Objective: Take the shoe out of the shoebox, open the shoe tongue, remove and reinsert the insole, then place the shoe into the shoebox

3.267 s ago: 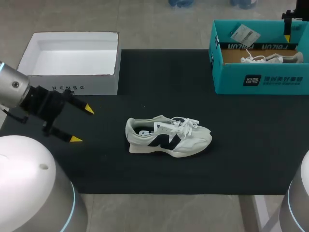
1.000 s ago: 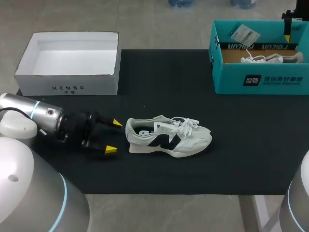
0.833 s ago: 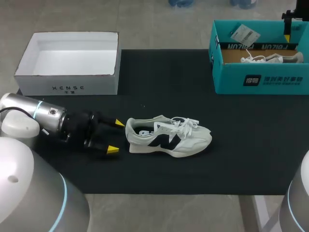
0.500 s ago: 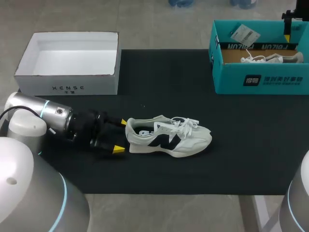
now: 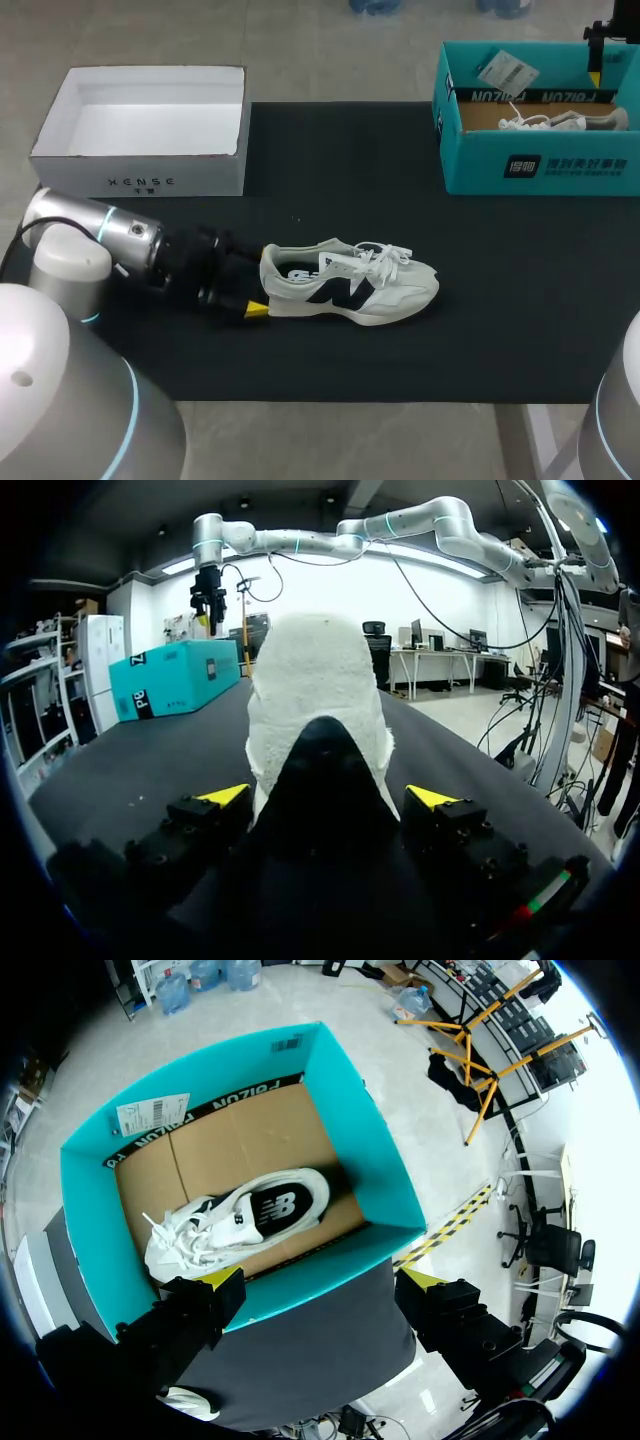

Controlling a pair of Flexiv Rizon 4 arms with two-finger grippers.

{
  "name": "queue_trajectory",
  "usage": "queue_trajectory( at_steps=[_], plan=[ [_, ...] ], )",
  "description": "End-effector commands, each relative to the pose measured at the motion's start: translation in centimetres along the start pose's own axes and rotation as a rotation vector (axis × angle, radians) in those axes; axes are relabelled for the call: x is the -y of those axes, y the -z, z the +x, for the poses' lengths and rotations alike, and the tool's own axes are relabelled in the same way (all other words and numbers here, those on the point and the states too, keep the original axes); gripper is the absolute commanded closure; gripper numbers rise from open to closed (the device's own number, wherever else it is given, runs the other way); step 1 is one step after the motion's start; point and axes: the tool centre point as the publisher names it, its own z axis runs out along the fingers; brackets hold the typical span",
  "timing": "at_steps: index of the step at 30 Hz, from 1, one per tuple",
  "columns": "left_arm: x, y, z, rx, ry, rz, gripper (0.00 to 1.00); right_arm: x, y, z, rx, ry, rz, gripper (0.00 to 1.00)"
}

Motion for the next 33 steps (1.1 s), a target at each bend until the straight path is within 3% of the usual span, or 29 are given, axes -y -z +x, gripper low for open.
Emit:
queue_trajectory(
  at_steps=[1,19,20,21,22,24,33],
  plan=[
    [-0.3,-0.4,0.2,0.011,0.01,-0.001,0.0,0.0,0.0,0.0,-0.001,-0.001,0.0,0.0],
    [-0.3,-1.2,0.0,0.025,0.031,-0.028,0.0,0.0,0.0,0.0,-0.001,-0.001,0.0,0.0],
    [-0.3,-1.2,0.0,0.025,0.032,-0.028,0.22,0.0,0.0,0.0,-0.001,-0.001,0.0,0.0],
    [-0.4,-1.2,0.0,0.033,0.042,-0.033,0.73,0.0,0.0,0.0,-0.001,-0.001,0.0,0.0],
    [-0.5,-1.3,-0.1,0.026,0.041,-0.032,1.0,0.0,0.0,0.0,-0.001,-0.001,0.0,0.0],
    [-0.7,-1.4,-0.1,0.044,0.073,-0.069,1.0,0.0,0.0,0.0,-0.001,-0.001,0.0,0.0],
    [-0.8,-1.4,-0.1,0.026,0.084,-0.075,1.0,0.0,0.0,0.0,-0.001,-0.001,0.0,0.0]
  ],
)
